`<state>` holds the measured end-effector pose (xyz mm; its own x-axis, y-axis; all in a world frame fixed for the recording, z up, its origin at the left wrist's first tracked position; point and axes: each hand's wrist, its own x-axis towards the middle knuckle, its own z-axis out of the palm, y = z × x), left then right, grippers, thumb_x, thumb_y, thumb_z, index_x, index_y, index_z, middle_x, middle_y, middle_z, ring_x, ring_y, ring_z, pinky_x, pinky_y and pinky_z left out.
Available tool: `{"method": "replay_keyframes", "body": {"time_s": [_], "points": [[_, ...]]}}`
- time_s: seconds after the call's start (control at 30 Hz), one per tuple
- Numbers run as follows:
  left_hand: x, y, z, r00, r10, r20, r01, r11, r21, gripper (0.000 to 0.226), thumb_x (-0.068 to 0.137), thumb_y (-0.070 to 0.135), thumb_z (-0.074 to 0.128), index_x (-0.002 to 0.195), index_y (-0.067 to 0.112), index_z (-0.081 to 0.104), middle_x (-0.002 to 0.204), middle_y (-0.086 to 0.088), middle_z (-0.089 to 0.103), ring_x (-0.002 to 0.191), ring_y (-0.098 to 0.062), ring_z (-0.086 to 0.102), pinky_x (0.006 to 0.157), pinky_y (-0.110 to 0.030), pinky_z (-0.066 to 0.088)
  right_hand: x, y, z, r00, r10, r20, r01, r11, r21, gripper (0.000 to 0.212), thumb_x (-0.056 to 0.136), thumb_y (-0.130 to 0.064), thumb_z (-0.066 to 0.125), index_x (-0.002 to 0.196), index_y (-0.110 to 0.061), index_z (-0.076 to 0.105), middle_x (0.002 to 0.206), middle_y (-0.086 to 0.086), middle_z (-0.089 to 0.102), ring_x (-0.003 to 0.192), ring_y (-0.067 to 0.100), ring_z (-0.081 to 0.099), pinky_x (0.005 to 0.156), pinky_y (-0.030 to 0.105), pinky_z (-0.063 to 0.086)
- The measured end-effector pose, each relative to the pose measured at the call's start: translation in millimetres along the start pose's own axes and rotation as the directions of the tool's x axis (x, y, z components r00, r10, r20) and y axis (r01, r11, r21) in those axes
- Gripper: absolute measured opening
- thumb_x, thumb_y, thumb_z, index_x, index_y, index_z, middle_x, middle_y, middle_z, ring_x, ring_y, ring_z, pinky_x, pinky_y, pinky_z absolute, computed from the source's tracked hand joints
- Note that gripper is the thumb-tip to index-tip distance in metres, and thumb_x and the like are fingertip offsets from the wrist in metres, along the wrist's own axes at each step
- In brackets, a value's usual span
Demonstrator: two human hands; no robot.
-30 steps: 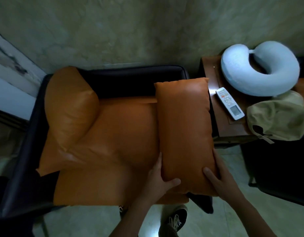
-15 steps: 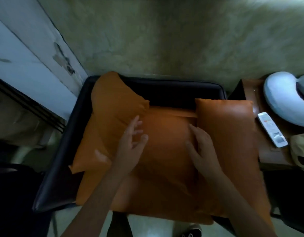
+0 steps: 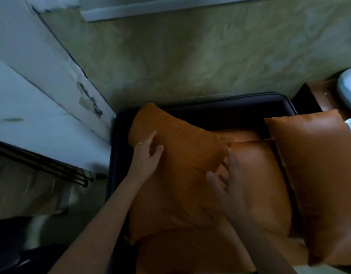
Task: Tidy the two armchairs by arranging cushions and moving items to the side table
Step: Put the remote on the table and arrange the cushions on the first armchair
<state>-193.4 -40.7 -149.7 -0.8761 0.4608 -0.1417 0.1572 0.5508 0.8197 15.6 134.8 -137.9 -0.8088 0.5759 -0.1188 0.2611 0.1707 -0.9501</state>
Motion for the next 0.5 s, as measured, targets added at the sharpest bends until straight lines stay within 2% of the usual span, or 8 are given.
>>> {"method": "replay_keyframes", "body": {"time_s": [0.13, 0.27, 0.37, 0.43, 0.5], "points": [[54, -33, -5, 0.997, -0.051, -0.057, 0.052, 0.999, 0.005, 0.054, 0.102, 0.042, 0.051, 0.151, 0.022, 0.042, 0.156, -0.002, 0.039, 0.143, -0.019, 0.037, 0.119, -0.044, 0.033, 10, 2, 18, 0.995, 0.034, -0.090, -0.030, 0.998, 0.046, 0.091, 0.085, -0.065, 0.067, 0.153, -0.058, 0.007, 0.157, -0.036, 0.014, 0.145, 0.004, 0.032, 0.106, 0.038, 0.046], [98, -57, -10, 0.995, -0.083, -0.064, 0.084, 0.996, 0.020, 0.058, 0.102, 0.051, 0.045, 0.153, 0.022, 0.040, 0.161, -0.003, 0.032, 0.147, -0.021, 0.030, 0.121, -0.042, 0.026, 28, 3, 30, 0.994, 0.054, -0.091, -0.050, 0.998, 0.041, 0.097, 0.083, -0.054, 0.071, 0.148, -0.067, 0.000, 0.149, -0.050, 0.010, 0.147, 0.010, 0.030, 0.106, 0.035, 0.043], [122, -73, -15, 0.991, -0.131, -0.040, 0.129, 0.991, -0.044, 0.062, 0.101, 0.055, 0.043, 0.155, 0.025, 0.035, 0.163, -0.002, 0.028, 0.149, -0.020, 0.027, 0.122, -0.045, 0.023, 31, 7, 35, 0.992, 0.074, -0.104, -0.068, 0.996, 0.063, 0.101, 0.082, -0.053, 0.072, 0.146, -0.069, -0.003, 0.144, -0.056, 0.008, 0.144, 0.006, 0.032, 0.105, 0.036, 0.041], [135, -82, -19, 0.986, -0.168, -0.011, 0.167, 0.982, -0.090, 0.065, 0.100, 0.059, 0.041, 0.157, 0.028, 0.030, 0.164, 0.000, 0.026, 0.149, -0.020, 0.027, 0.122, -0.047, 0.024, 31, 10, 37, 0.989, 0.090, -0.119, -0.081, 0.993, 0.081, 0.102, 0.079, -0.057, 0.073, 0.146, -0.069, -0.004, 0.142, -0.059, 0.008, 0.139, 0.002, 0.034, 0.104, 0.037, 0.040], [145, -92, -23, 0.976, -0.217, 0.020, 0.218, 0.966, -0.142, 0.068, 0.098, 0.063, 0.040, 0.158, 0.032, 0.026, 0.164, 0.002, 0.028, 0.147, -0.021, 0.031, 0.121, -0.045, 0.027, 33, 12, 42, 0.985, 0.114, -0.128, -0.104, 0.991, 0.081, 0.106, 0.074, -0.071, 0.072, 0.146, -0.069, -0.006, 0.142, -0.059, 0.009, 0.134, -0.005, 0.036, 0.103, 0.037, 0.040]]}}
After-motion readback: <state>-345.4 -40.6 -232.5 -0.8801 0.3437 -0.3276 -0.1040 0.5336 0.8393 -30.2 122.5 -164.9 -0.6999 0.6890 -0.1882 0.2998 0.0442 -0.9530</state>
